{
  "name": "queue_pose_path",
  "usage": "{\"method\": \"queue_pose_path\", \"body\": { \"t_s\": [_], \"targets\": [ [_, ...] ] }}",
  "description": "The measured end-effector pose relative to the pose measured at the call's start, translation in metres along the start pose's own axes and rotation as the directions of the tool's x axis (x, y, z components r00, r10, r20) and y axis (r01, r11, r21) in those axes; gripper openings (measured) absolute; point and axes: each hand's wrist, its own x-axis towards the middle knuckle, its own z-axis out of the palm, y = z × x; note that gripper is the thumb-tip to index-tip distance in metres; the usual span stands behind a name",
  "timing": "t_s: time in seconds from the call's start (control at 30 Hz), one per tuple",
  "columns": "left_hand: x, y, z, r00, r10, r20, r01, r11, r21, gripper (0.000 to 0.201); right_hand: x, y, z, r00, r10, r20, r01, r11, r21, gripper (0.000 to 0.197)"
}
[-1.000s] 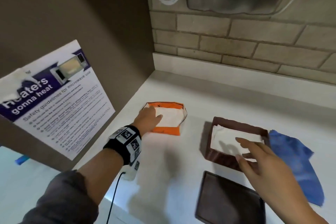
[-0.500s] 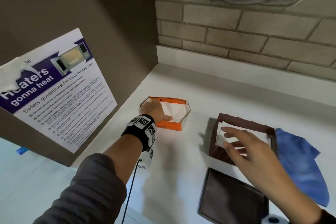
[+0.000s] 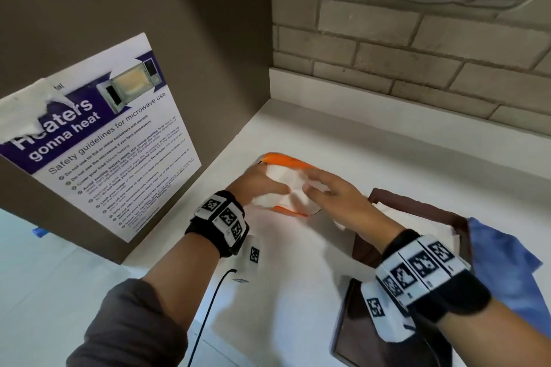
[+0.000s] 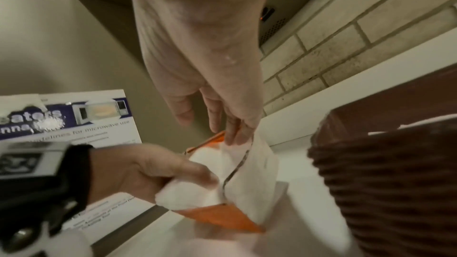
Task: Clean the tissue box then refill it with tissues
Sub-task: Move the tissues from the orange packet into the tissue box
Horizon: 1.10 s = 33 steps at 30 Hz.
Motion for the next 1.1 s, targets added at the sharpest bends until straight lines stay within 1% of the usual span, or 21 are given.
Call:
{"method": "queue_pose_path", "body": {
  "t_s": [0.07, 0.13, 0.23, 0.33, 0.47, 0.57, 0.63, 0.77, 0.87, 0.93, 1.03, 1.1],
  "targets": [
    [-0.011, 0.006, -0.006, 0.997, 0.017, 0.072, -0.011, 0.996, -0.083, 0.061, 0.012, 0.003, 0.002, 1.000, -0.002, -0.005, 0.001, 0.992, -0.124, 0.050],
    [-0.016, 0.012, -0.009, 0.995, 0.016, 0.102, -0.010, 0.998, -0.066, 0.061, 0.022, 0.005, 0.005, 0.999, 0.024, -0.029, -0.030, 0.977, -0.212, 0.059],
    [-0.023, 0.017, -0.016, 0.988, 0.010, 0.155, -0.009, 1.000, -0.009, 0.059, 0.030, 0.005, 0.007, 0.993, 0.108, -0.055, -0.117, 0.974, -0.193, 0.069],
    [-0.031, 0.020, -0.022, 0.979, 0.009, 0.202, 0.003, 0.998, -0.058, 0.050, 0.032, 0.008, 0.006, 0.986, 0.147, -0.078, -0.159, 0.972, -0.174, 0.069],
    [-0.035, 0.017, -0.025, 0.986, 0.028, 0.164, -0.006, 0.991, -0.132, 0.041, 0.032, 0.011, 0.003, 0.981, 0.182, -0.061, -0.192, 0.955, -0.225, 0.063],
    [-0.037, 0.015, -0.025, 0.987, 0.048, 0.151, -0.018, 0.981, -0.194, 0.030, 0.033, 0.010, 0.002, 0.983, 0.177, -0.047, -0.183, 0.964, -0.194, 0.060],
    [-0.038, 0.016, -0.025, 0.991, 0.053, 0.123, -0.024, 0.974, -0.227, 0.026, 0.035, 0.009, 0.001, 0.984, 0.168, -0.055, -0.176, 0.966, -0.188, 0.062],
    [-0.037, 0.017, -0.028, 0.996, 0.063, 0.061, -0.045, 0.966, -0.256, 0.025, 0.038, 0.006, 0.005, 0.984, 0.152, -0.089, -0.166, 0.969, -0.182, 0.069],
    [-0.038, 0.019, -0.033, 0.998, 0.056, 0.029, -0.046, 0.963, -0.264, 0.022, 0.040, 0.004, 0.008, 0.987, 0.129, -0.098, -0.140, 0.984, -0.112, 0.075],
    [-0.041, 0.022, -0.037, 0.998, 0.056, 0.015, -0.050, 0.964, -0.261, 0.025, 0.040, 0.003, 0.008, 0.989, 0.109, -0.095, -0.116, 0.990, -0.075, 0.080],
    [-0.047, 0.029, -0.046, 0.998, 0.064, 0.017, -0.056, 0.951, -0.303, 0.050, 0.038, -0.002, 0.004, 0.990, 0.068, -0.123, -0.066, 0.998, 0.018, 0.097],
    [-0.050, 0.037, -0.050, 0.996, 0.087, 0.000, -0.081, 0.927, -0.365, 0.049, 0.036, -0.008, -0.001, 0.984, 0.084, -0.159, -0.060, 0.987, 0.150, 0.108]
  ]
}}
